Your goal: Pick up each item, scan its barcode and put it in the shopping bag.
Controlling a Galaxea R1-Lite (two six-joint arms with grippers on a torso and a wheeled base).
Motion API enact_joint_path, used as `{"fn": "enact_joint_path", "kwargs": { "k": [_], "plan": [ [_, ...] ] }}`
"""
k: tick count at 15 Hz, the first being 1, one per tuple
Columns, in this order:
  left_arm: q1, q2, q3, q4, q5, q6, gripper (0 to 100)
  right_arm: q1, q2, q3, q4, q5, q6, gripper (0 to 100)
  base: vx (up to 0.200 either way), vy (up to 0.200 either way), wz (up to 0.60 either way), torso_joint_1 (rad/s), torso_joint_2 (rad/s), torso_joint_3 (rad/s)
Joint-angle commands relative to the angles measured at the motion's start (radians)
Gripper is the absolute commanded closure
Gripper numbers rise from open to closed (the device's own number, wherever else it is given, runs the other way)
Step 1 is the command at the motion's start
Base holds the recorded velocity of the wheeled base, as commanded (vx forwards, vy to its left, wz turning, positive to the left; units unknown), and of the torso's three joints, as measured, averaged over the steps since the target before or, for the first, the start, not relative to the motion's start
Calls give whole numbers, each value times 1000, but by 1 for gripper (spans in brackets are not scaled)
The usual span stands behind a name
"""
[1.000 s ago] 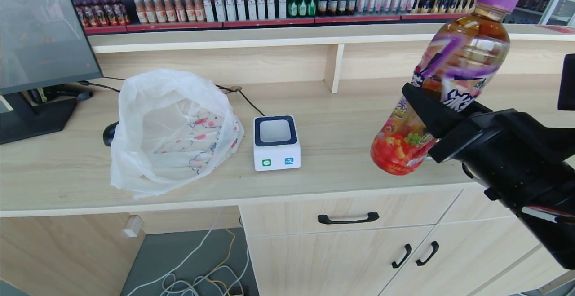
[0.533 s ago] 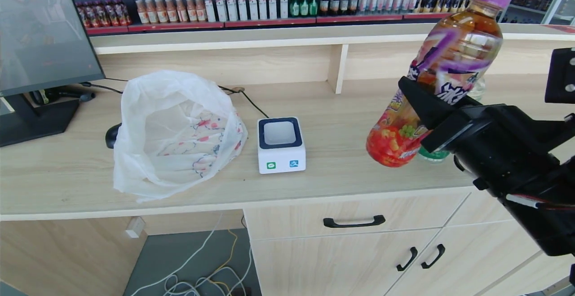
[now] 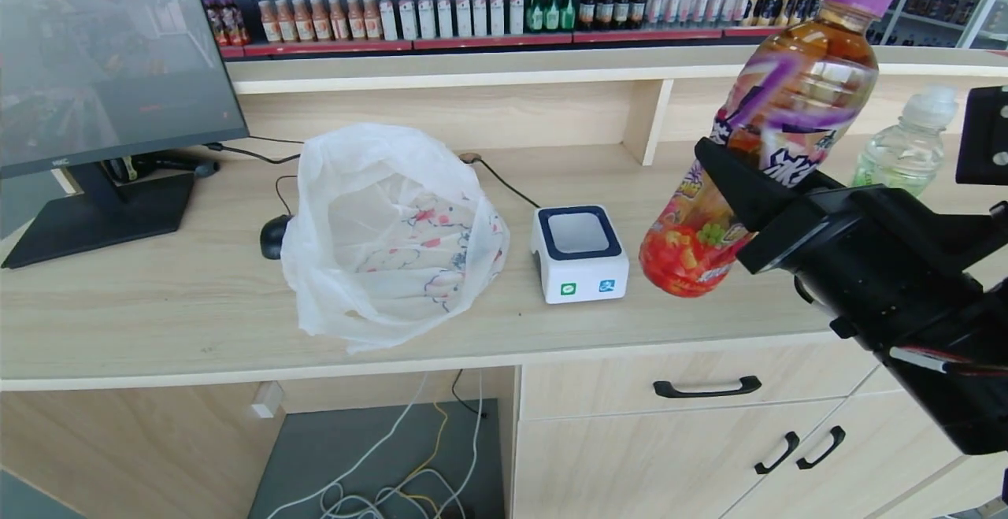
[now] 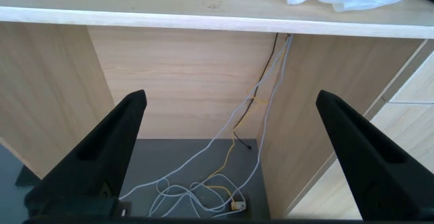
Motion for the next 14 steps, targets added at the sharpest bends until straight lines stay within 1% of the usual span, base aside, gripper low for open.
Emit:
{"fn": "enact_joint_path", "kwargs": {
  "k": [1, 4, 8, 10, 12, 14],
  "plan": [
    [0, 0, 0, 0, 0, 0, 0, 0, -2, -6, 0, 1, 1, 100, 0, 200, 0, 2, 2, -2],
    [0, 0, 0, 0, 1, 1, 0, 0, 6, -15, 0, 1, 1, 100, 0, 0, 0, 0, 0, 0],
    [0, 0, 0, 0, 0, 0, 0, 0, 24, -64, 14, 3, 27, 100, 0, 0, 0, 0, 0, 0],
    [0, 0, 0, 0, 0, 0, 0, 0, 33, -115, 61, 7, 78, 100, 0, 0, 0, 0, 0, 0],
    [0, 0, 0, 0, 0, 1, 0, 0, 56, -147, 69, 16, 136, 100, 0, 0, 0, 0, 0, 0],
    [0, 0, 0, 0, 0, 0, 0, -15, 107, -207, 71, 16, 248, 100, 0, 0, 0, 0, 0, 0]
  ]
}}
